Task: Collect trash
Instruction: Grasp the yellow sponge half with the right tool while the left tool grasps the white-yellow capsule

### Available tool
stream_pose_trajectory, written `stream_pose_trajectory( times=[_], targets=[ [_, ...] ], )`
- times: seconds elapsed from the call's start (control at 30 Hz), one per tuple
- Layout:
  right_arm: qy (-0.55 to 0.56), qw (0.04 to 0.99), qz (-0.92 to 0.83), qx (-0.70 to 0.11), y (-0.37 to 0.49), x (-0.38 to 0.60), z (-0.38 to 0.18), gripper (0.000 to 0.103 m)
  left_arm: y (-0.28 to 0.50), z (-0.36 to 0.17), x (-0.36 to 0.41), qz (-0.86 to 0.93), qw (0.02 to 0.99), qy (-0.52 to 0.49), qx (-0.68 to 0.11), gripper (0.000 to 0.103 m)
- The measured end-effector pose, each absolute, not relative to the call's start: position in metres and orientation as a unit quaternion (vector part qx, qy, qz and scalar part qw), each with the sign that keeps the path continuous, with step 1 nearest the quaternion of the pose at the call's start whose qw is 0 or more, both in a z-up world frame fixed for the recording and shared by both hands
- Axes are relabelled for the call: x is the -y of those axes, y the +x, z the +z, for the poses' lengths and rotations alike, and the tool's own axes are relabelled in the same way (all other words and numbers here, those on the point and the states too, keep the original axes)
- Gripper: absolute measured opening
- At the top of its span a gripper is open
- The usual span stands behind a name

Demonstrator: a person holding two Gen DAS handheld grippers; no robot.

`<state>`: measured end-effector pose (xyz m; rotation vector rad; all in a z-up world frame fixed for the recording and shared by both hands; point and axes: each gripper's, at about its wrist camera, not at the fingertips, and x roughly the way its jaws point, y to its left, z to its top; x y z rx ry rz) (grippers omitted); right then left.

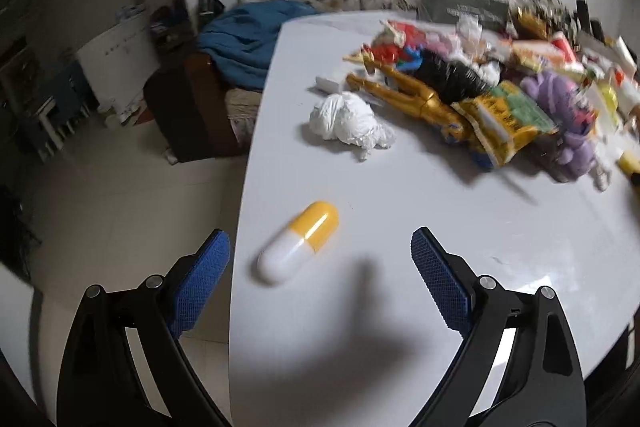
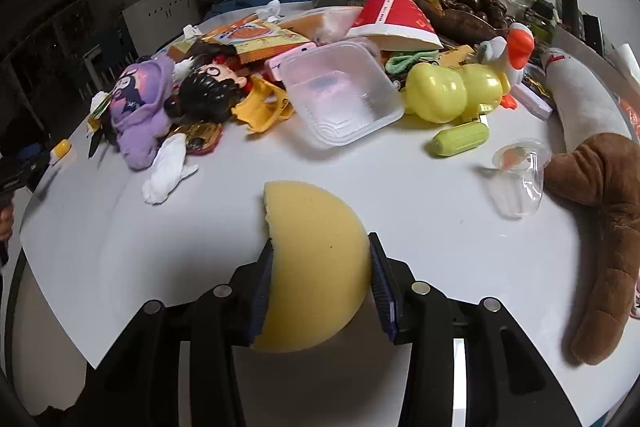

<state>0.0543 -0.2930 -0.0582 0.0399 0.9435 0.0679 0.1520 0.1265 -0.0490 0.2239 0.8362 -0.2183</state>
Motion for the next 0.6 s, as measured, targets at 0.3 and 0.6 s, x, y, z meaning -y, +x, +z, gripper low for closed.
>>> stream_pose_trajectory(
  times=[0.3, 0.6],
  targets=[
    [0.031, 0.889, 0.041, -0.456, 0.053, 0.29, -0.057, 0.044, 0.142, -0.058, -0.115, -0.154, 0.884, 0.084, -0.434, 0.018],
    [0.028, 0.891, 0.05, -0.451, 0.046, 0.29, -0.057, 0.044, 0.119, -0.058, -0.078, -0.116, 0.897, 0.11, -0.413, 0.054]
  ],
)
